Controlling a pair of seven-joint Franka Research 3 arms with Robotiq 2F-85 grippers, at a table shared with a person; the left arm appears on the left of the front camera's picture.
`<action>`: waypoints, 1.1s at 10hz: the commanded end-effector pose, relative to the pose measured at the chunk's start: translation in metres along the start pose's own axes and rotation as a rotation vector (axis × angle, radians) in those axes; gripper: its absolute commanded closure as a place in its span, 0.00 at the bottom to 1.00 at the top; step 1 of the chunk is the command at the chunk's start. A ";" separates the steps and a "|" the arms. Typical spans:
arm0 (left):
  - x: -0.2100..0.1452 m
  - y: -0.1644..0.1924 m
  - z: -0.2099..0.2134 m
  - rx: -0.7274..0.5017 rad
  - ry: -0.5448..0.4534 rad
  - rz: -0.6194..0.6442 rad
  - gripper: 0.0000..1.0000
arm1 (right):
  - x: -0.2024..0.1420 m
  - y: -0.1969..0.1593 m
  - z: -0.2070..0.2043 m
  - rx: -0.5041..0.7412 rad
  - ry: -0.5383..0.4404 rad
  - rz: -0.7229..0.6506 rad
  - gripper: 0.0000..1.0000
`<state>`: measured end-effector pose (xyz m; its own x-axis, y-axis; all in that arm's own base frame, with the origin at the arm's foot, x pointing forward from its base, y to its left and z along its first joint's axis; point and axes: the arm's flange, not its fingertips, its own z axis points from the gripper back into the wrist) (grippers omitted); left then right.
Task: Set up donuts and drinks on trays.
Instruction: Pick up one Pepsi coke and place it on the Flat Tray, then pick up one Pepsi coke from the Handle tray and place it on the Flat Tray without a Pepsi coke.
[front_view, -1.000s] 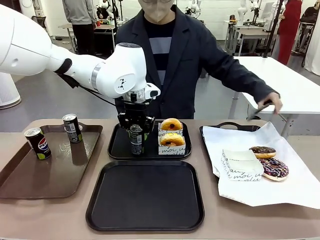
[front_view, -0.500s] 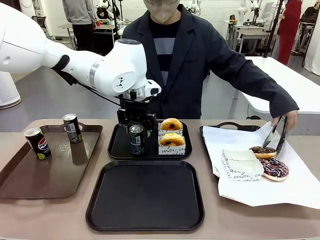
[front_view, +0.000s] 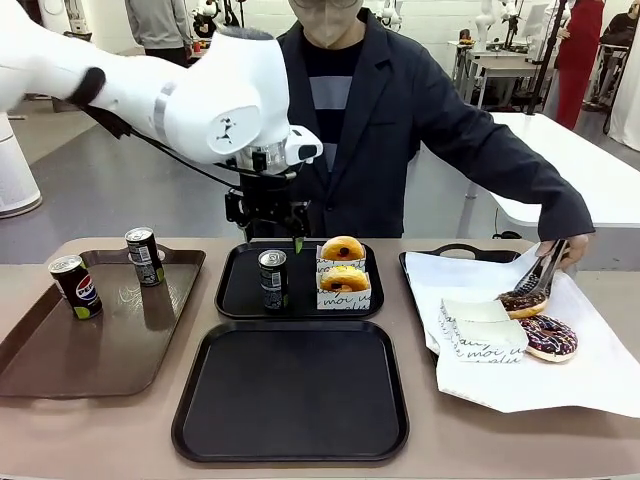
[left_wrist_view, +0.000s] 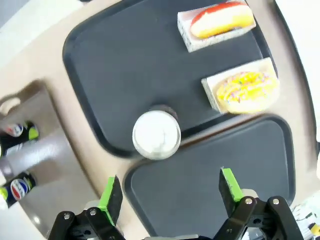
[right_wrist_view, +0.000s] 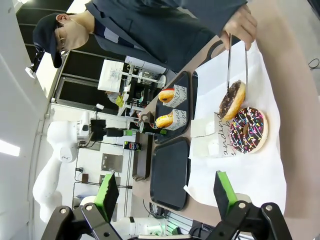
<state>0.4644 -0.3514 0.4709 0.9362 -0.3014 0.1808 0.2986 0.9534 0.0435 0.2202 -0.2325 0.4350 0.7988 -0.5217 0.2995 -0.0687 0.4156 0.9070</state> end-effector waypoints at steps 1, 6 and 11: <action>-0.050 0.012 0.012 0.002 0.041 0.052 0.00 | 0.003 0.000 -0.001 0.029 -0.018 0.012 0.00; -0.147 0.065 0.012 -0.053 0.049 -0.011 0.00 | 0.003 0.000 -0.001 0.029 -0.018 0.012 0.00; -0.149 0.061 0.009 -0.021 0.077 0.009 0.00 | 0.003 0.000 -0.001 0.029 -0.018 0.012 0.00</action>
<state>0.3362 -0.2431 0.4537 0.9473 -0.3026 0.1054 0.3015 0.9531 0.0271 0.2202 -0.2325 0.4349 0.7988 -0.5221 0.2988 -0.0679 0.4153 0.9072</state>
